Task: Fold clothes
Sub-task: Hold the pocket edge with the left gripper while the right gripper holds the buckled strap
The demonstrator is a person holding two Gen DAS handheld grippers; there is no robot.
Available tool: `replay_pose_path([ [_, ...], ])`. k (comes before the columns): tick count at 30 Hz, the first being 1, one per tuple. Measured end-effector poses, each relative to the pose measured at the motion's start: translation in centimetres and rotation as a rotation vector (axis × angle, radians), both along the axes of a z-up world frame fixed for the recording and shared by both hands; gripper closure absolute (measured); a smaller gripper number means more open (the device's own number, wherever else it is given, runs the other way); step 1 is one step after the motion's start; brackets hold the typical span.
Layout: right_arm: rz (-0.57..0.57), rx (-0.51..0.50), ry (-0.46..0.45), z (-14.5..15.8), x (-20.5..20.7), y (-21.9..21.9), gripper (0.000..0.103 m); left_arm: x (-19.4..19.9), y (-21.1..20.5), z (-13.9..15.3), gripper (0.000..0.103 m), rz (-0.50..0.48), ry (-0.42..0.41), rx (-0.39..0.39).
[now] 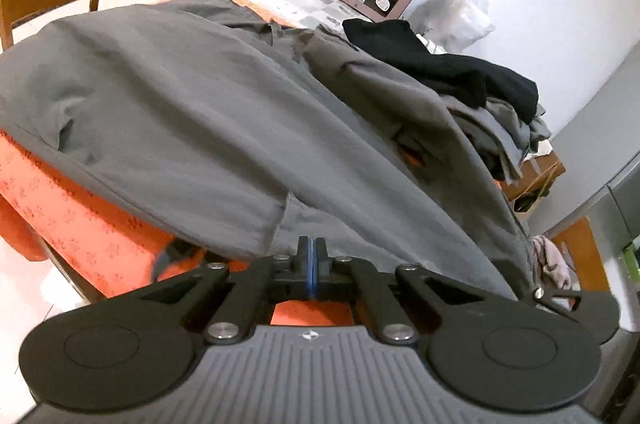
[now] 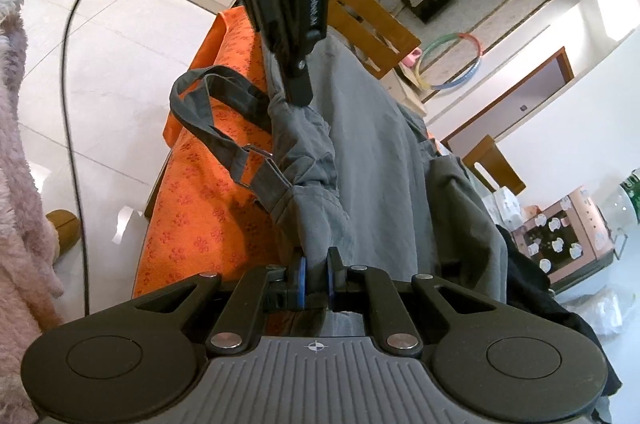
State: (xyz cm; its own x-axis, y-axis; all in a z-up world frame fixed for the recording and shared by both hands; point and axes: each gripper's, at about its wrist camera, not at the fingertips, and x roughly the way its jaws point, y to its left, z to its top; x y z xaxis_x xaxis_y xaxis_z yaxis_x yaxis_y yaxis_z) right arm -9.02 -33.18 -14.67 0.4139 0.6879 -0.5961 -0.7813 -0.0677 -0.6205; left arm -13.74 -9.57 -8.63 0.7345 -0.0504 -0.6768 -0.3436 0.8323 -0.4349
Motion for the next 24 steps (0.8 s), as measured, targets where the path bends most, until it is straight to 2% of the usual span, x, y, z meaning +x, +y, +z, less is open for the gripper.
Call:
replay_pose_path([
  [5, 0.002, -0.009, 0.003, 0.0, 0.1, 0.1, 0.091, -0.1, -0.9, 0.6, 0.1, -0.061, -0.019, -0.034],
  [7, 0.0, -0.01, 0.004, 0.1, 0.1, 0.2, 0.091, 0.0, -1.7, 0.7, 0.094, -0.091, -0.03, -0.047],
  [9, -0.002, -0.012, 0.005, 0.1, 0.1, 0.3, 0.091, 0.0, -2.6, 0.7, 0.08, -0.121, -0.041, -0.046],
  [11, -0.004, -0.014, 0.004, 0.1, 0.1, 0.3, 0.091, 0.1, -3.3, 0.7, 0.075, -0.148, -0.046, -0.042],
  [18, -0.007, -0.014, -0.004, 0.1, -0.1, 0.3, 0.091, 1.6, -5.3, -0.3, 0.075, -0.181, -0.037, -0.048],
  [24, -0.016, -0.014, -0.012, 0.1, -0.1, 0.5, 0.091, 2.1, -6.0, -0.9, 0.078, -0.142, -0.046, -0.016],
])
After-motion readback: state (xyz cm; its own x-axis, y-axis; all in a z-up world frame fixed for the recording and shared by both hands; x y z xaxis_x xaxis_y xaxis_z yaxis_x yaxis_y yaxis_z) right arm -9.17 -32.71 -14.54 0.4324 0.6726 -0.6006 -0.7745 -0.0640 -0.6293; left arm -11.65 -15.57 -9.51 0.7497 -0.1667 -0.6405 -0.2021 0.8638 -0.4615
